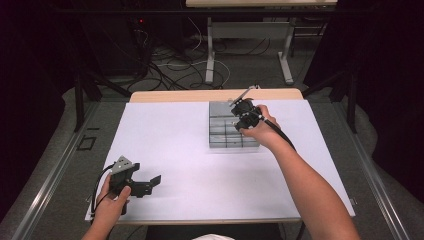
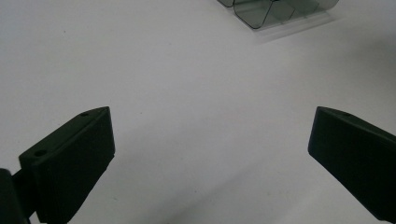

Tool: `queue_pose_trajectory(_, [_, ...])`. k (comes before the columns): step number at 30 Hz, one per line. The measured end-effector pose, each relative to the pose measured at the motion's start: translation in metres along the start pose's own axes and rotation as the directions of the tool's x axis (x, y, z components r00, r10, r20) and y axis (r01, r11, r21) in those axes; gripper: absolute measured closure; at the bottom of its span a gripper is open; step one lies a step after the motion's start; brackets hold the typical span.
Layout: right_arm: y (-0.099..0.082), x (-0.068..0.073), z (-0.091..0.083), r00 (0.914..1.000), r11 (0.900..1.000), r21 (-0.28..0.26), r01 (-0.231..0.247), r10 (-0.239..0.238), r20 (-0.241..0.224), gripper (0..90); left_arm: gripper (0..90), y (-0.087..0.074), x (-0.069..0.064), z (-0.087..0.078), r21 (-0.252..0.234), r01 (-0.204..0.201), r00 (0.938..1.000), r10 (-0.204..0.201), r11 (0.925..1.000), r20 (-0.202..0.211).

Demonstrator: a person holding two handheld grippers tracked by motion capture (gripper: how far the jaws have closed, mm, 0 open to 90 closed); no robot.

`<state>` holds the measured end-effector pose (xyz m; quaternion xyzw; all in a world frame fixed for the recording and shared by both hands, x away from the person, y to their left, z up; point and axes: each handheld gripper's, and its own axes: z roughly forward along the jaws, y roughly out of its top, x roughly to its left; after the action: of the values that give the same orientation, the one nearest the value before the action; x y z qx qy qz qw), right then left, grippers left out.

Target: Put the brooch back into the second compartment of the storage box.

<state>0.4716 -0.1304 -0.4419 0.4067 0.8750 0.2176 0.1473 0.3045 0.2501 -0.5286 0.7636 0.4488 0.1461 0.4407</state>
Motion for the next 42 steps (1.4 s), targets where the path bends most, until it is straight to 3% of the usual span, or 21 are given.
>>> queue_pose_trajectory(6, [0.008, -0.004, 0.004, 1.0, 1.0, -0.001, -0.009, 0.009, -0.002, 80.8, 0.4, 0.0, 0.001, 0.0, 0.002, 0.003, 1.0, -0.003, 1.0, -0.002])
queue_pose_trajectory(7, [0.009, -0.005, 0.005, 0.9998, 1.0, 0.003, 0.005, -0.005, 0.02, 80.8, 0.4, 0.0, 0.001, 0.0, 0.002, 0.004, 1.0, -0.004, 1.0, -0.002])
queue_pose_trajectory(10, [0.012, -0.007, 0.007, 0.9998, 0.9998, -0.002, -0.018, 0.018, 0.013, 80.8, 0.4, 0.0, 0.001, 0.0, -0.001, 0.005, 1.0, -0.005, 1.0, -0.003])
queue_pose_trajectory(13, [0.015, -0.01, 0.01, 0.9997, 1.0, -0.001, -0.005, 0.005, 0.025, 80.8, 0.4, 0.0, 0.001, -0.001, -0.001, 0.006, 1.0, -0.006, 1.0, -0.002])
queue_pose_trajectory(14, [0.016, -0.01, 0.011, 0.9995, 0.9996, 0.001, -0.027, 0.027, 0.015, 80.8, 0.4, 0.0, 0.001, -0.001, -0.001, 0.006, 1.0, -0.006, 1.0, -0.002])
queue_pose_trajectory(16, [0.015, -0.013, 0.017, 0.9995, 0.9991, -0.03, -0.029, 0.029, 0.011, 80.8, 0.4, -0.001, 0.001, 0.0, -0.013, 0.01, 0.9999, -0.01, 0.9999, -0.007])
queue_pose_trajectory(18, [0.016, -0.015, 0.018, 0.9989, 0.9994, -0.003, -0.034, 0.034, 0.033, 80.8, 0.4, -0.001, 0.001, 0.0, -0.013, 0.009, 0.9999, -0.009, 0.9999, -0.007])
queue_pose_trajectory(19, [0.016, -0.017, 0.019, 0.9995, 0.9997, -0.004, -0.025, 0.025, 0.018, 80.8, 0.4, -0.001, 0.001, 0.0, -0.013, 0.009, 0.9999, -0.009, 0.9999, -0.007])
queue_pose_trajectory(20, [0.016, -0.017, 0.022, 0.9992, 0.9984, -0.04, -0.04, 0.04, 0.006, 80.8, 0.4, 0.0, 0.001, -0.001, -0.002, 0.007, 1.0, -0.007, 1.0, -0.002])
queue_pose_trajectory(21, [0.017, -0.017, 0.021, 0.9992, 0.9994, -0.008, -0.034, 0.034, 0.019, 80.8, 0.4, 0.0, 0.002, -0.001, -0.002, 0.008, 1.0, -0.008, 1.0, -0.002])
queue_pose_trajectory(23, [0.017, -0.019, 0.023, 0.9994, 0.9995, -0.008, -0.03, 0.03, 0.014, 80.8, 0.4, -0.001, 0.002, -0.001, -0.001, 0.005, 1.0, -0.005, 1.0, -0.003])
queue_pose_trajectory(27, [0.017, -0.021, 0.029, 0.9995, 0.9991, -0.033, -0.027, 0.028, 0.011, 80.8, 0.4, -0.001, 0.002, -0.001, 0.0, 0.007, 1.0, -0.007, 1.0, -0.002])
queue_pose_trajectory(30, [0.019, -0.021, 0.031, 0.9994, 0.9992, -0.021, -0.033, 0.033, 0.01, 80.8, 0.4, -0.001, 0.002, -0.001, -0.001, 0.008, 1.0, -0.008, 1.0, -0.001])
queue_pose_trajectory(31, [0.018, -0.02, 0.033, 0.999, 0.9978, -0.049, -0.045, 0.045, 0.002, 80.8, 0.4, -0.001, 0.002, -0.001, -0.001, 0.009, 1.0, -0.009, 1.0, -0.002])
queue_pose_trajectory(32, [0.019, -0.021, 0.032, 0.9993, 0.9992, -0.022, -0.034, 0.034, 0.012, 80.8, 0.4, -0.001, 0.002, -0.001, -0.002, 0.009, 1.0, -0.009, 1.0, -0.002])
queue_pose_trajectory(36, [0.02, -0.021, 0.036, 0.9995, 0.9996, -0.013, -0.025, 0.025, 0.021, 80.7, 0.4, -0.001, 0.002, -0.001, -0.004, 0.009, 1.0, -0.009, 1.0, -0.001])
queue_pose_trajectory(37, [0.02, -0.021, 0.039, 0.9995, 0.9985, -0.043, -0.033, 0.033, 0.002, 80.8, 0.4, -0.001, 0.003, -0.002, -0.001, 0.002, 1.0, -0.002, 1.0, -0.004])
queue_pose_trajectory(38, [0.021, -0.021, 0.038, 0.9997, 0.9995, -0.021, -0.024, 0.024, 0.011, 80.7, 0.4, -0.001, 0.003, -0.002, -0.003, 0.003, 1.0, -0.003, 1.0, -0.005])
queue_pose_trajectory(42, [0.021, -0.02, 0.043, 0.9999, 0.9996, -0.025, -0.012, 0.013, 0.011, 80.8, 0.4, -0.001, 0.002, -0.003, -0.004, 0.011, 0.9999, -0.011, 0.9999, -0.003])
